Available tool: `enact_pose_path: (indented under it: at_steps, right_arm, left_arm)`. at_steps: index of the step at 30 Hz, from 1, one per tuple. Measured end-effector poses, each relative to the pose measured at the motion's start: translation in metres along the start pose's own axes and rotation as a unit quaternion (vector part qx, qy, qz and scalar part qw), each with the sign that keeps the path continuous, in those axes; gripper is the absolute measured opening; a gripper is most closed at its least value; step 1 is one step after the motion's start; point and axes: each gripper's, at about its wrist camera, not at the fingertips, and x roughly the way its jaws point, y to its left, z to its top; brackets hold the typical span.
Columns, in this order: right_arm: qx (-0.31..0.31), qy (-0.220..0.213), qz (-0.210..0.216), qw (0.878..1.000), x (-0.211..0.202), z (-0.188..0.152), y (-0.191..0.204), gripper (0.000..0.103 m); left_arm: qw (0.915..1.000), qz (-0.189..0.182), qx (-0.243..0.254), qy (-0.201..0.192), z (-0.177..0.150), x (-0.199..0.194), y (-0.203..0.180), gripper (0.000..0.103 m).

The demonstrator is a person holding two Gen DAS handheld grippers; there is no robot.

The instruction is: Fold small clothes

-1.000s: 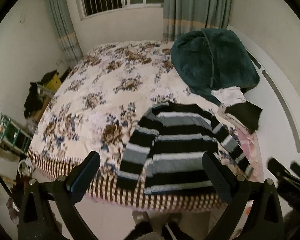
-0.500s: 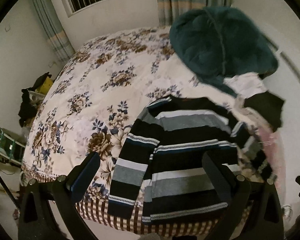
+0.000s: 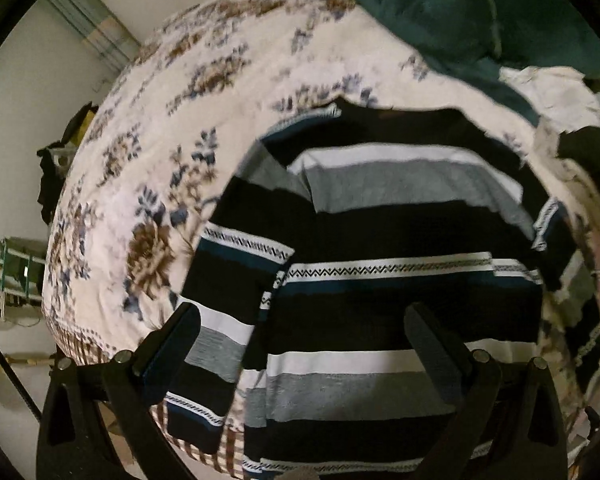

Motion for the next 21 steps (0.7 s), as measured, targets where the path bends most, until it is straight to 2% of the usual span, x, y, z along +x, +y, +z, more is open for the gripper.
enact_pose_path:
  at_steps: [4, 7, 9, 11, 13, 17, 19, 21]
  right_arm:
    - [0.016, 0.002, 0.029, 0.999, 0.045, 0.012, 0.006, 0.075]
    - [-0.003, -0.022, 0.014, 1.000, 0.058, 0.002, 0.025, 0.075]
    - [-0.019, -0.045, -0.002, 0.999, 0.061, -0.007, 0.037, 0.061]
    - [-0.034, -0.057, -0.012, 0.998, 0.062, -0.014, 0.044, 0.030]
    - [-0.049, -0.069, -0.008, 0.996, 0.058, -0.021, 0.048, 0.014]
    - [-0.074, -0.100, -0.007, 0.992, 0.043, -0.032, 0.053, 0.011]
    - [-0.106, -0.126, -0.015, 0.986, 0.030, -0.041, 0.067, 0.011]
    - [-0.151, -0.161, -0.020, 0.975, 0.006, -0.051, 0.091, 0.011]
  left_arm:
    - [0.9999, 0.002, 0.003, 0.010, -0.002, 0.031, -0.005, 0.103]
    - [0.9998, 0.004, 0.012, 0.013, -0.001, 0.048, -0.006, 0.103]
    - [0.9998, 0.006, 0.012, 0.013, -0.001, 0.054, -0.004, 0.103]
    - [0.9999, 0.005, 0.007, 0.008, 0.000, 0.057, 0.001, 0.103]
    - [1.0000, 0.004, 0.002, 0.003, 0.002, 0.058, 0.007, 0.103]
    - [1.0000, 0.001, -0.007, -0.003, 0.002, 0.058, 0.016, 0.103]
    - [0.9999, 0.001, -0.011, -0.005, 0.001, 0.059, 0.021, 0.103]
    - [0.9998, -0.001, -0.016, -0.006, 0.000, 0.060, 0.027, 0.103]
